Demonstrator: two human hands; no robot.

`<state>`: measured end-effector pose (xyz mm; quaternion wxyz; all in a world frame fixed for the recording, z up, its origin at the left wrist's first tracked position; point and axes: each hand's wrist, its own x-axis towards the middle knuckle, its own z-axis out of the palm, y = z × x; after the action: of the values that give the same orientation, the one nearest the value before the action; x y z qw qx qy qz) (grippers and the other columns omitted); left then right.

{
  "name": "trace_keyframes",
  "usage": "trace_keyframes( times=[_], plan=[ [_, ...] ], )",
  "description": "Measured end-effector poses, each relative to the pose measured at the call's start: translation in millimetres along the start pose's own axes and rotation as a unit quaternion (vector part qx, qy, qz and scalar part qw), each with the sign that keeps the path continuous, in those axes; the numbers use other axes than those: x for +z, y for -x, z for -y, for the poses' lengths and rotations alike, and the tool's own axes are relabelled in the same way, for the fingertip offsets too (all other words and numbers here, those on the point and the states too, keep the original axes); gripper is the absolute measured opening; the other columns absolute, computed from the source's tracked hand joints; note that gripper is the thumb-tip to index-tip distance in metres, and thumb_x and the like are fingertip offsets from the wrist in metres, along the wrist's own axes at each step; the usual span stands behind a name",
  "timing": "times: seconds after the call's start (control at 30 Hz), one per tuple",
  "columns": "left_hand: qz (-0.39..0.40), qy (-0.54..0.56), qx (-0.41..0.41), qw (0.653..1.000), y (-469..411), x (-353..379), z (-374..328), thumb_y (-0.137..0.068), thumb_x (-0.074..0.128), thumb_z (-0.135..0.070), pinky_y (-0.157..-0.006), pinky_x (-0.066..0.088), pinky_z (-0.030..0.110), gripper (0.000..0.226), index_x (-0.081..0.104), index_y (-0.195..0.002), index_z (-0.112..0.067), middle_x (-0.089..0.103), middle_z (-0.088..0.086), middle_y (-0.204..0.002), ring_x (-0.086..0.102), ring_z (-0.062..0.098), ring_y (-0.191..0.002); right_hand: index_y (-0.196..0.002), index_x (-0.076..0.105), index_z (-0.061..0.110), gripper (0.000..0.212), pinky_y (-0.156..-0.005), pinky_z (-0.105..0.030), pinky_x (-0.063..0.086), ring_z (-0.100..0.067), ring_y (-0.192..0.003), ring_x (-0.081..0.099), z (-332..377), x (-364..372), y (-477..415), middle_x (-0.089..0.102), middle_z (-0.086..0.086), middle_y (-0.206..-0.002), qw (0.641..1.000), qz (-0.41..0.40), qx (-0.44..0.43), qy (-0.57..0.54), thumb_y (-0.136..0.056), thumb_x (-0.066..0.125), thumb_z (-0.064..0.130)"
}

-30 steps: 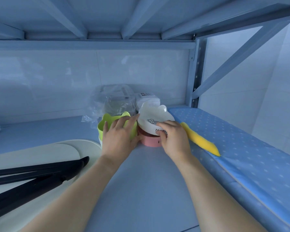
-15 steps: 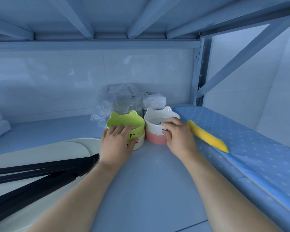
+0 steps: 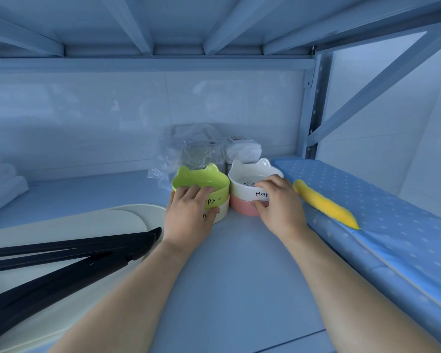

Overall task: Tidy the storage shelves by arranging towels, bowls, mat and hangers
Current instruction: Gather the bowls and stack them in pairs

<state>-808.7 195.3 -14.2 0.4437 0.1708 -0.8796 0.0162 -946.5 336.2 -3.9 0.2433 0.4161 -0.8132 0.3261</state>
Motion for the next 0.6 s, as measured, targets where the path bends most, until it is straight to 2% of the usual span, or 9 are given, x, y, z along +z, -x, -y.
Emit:
trace_keyframes(
  times=[0.17,0.6],
  plan=[
    [0.002,0.011,-0.004,1.0,-0.5,0.4,1.2,-0.065,0.082,-0.021,-0.069,0.051,0.037,0.04,0.068,-0.102,-0.018,0.068,0.0,-0.088,0.06,0.032,-0.086,-0.104,0.065,0.009,0.032,-0.082,-0.03,0.039,-0.029,-0.101,0.052,-0.9,1.2,1.2,0.06,-0.007,-0.105,1.0,-0.001,-0.005,0.003,-0.073,0.072,0.008],
    [0.021,0.009,-0.018,1.0,-0.5,-3.4,-2.2,-0.069,0.08,-0.023,-0.071,0.05,0.038,0.039,0.067,-0.106,-0.02,0.067,0.0,-0.091,0.058,0.031,-0.09,-0.11,0.063,0.005,0.035,-0.085,-0.026,0.036,-0.029,-0.103,0.052,-4.7,2.3,3.2,0.057,-0.011,-0.108,1.0,0.01,-0.007,-0.007,-0.076,0.07,0.004]
  ],
)
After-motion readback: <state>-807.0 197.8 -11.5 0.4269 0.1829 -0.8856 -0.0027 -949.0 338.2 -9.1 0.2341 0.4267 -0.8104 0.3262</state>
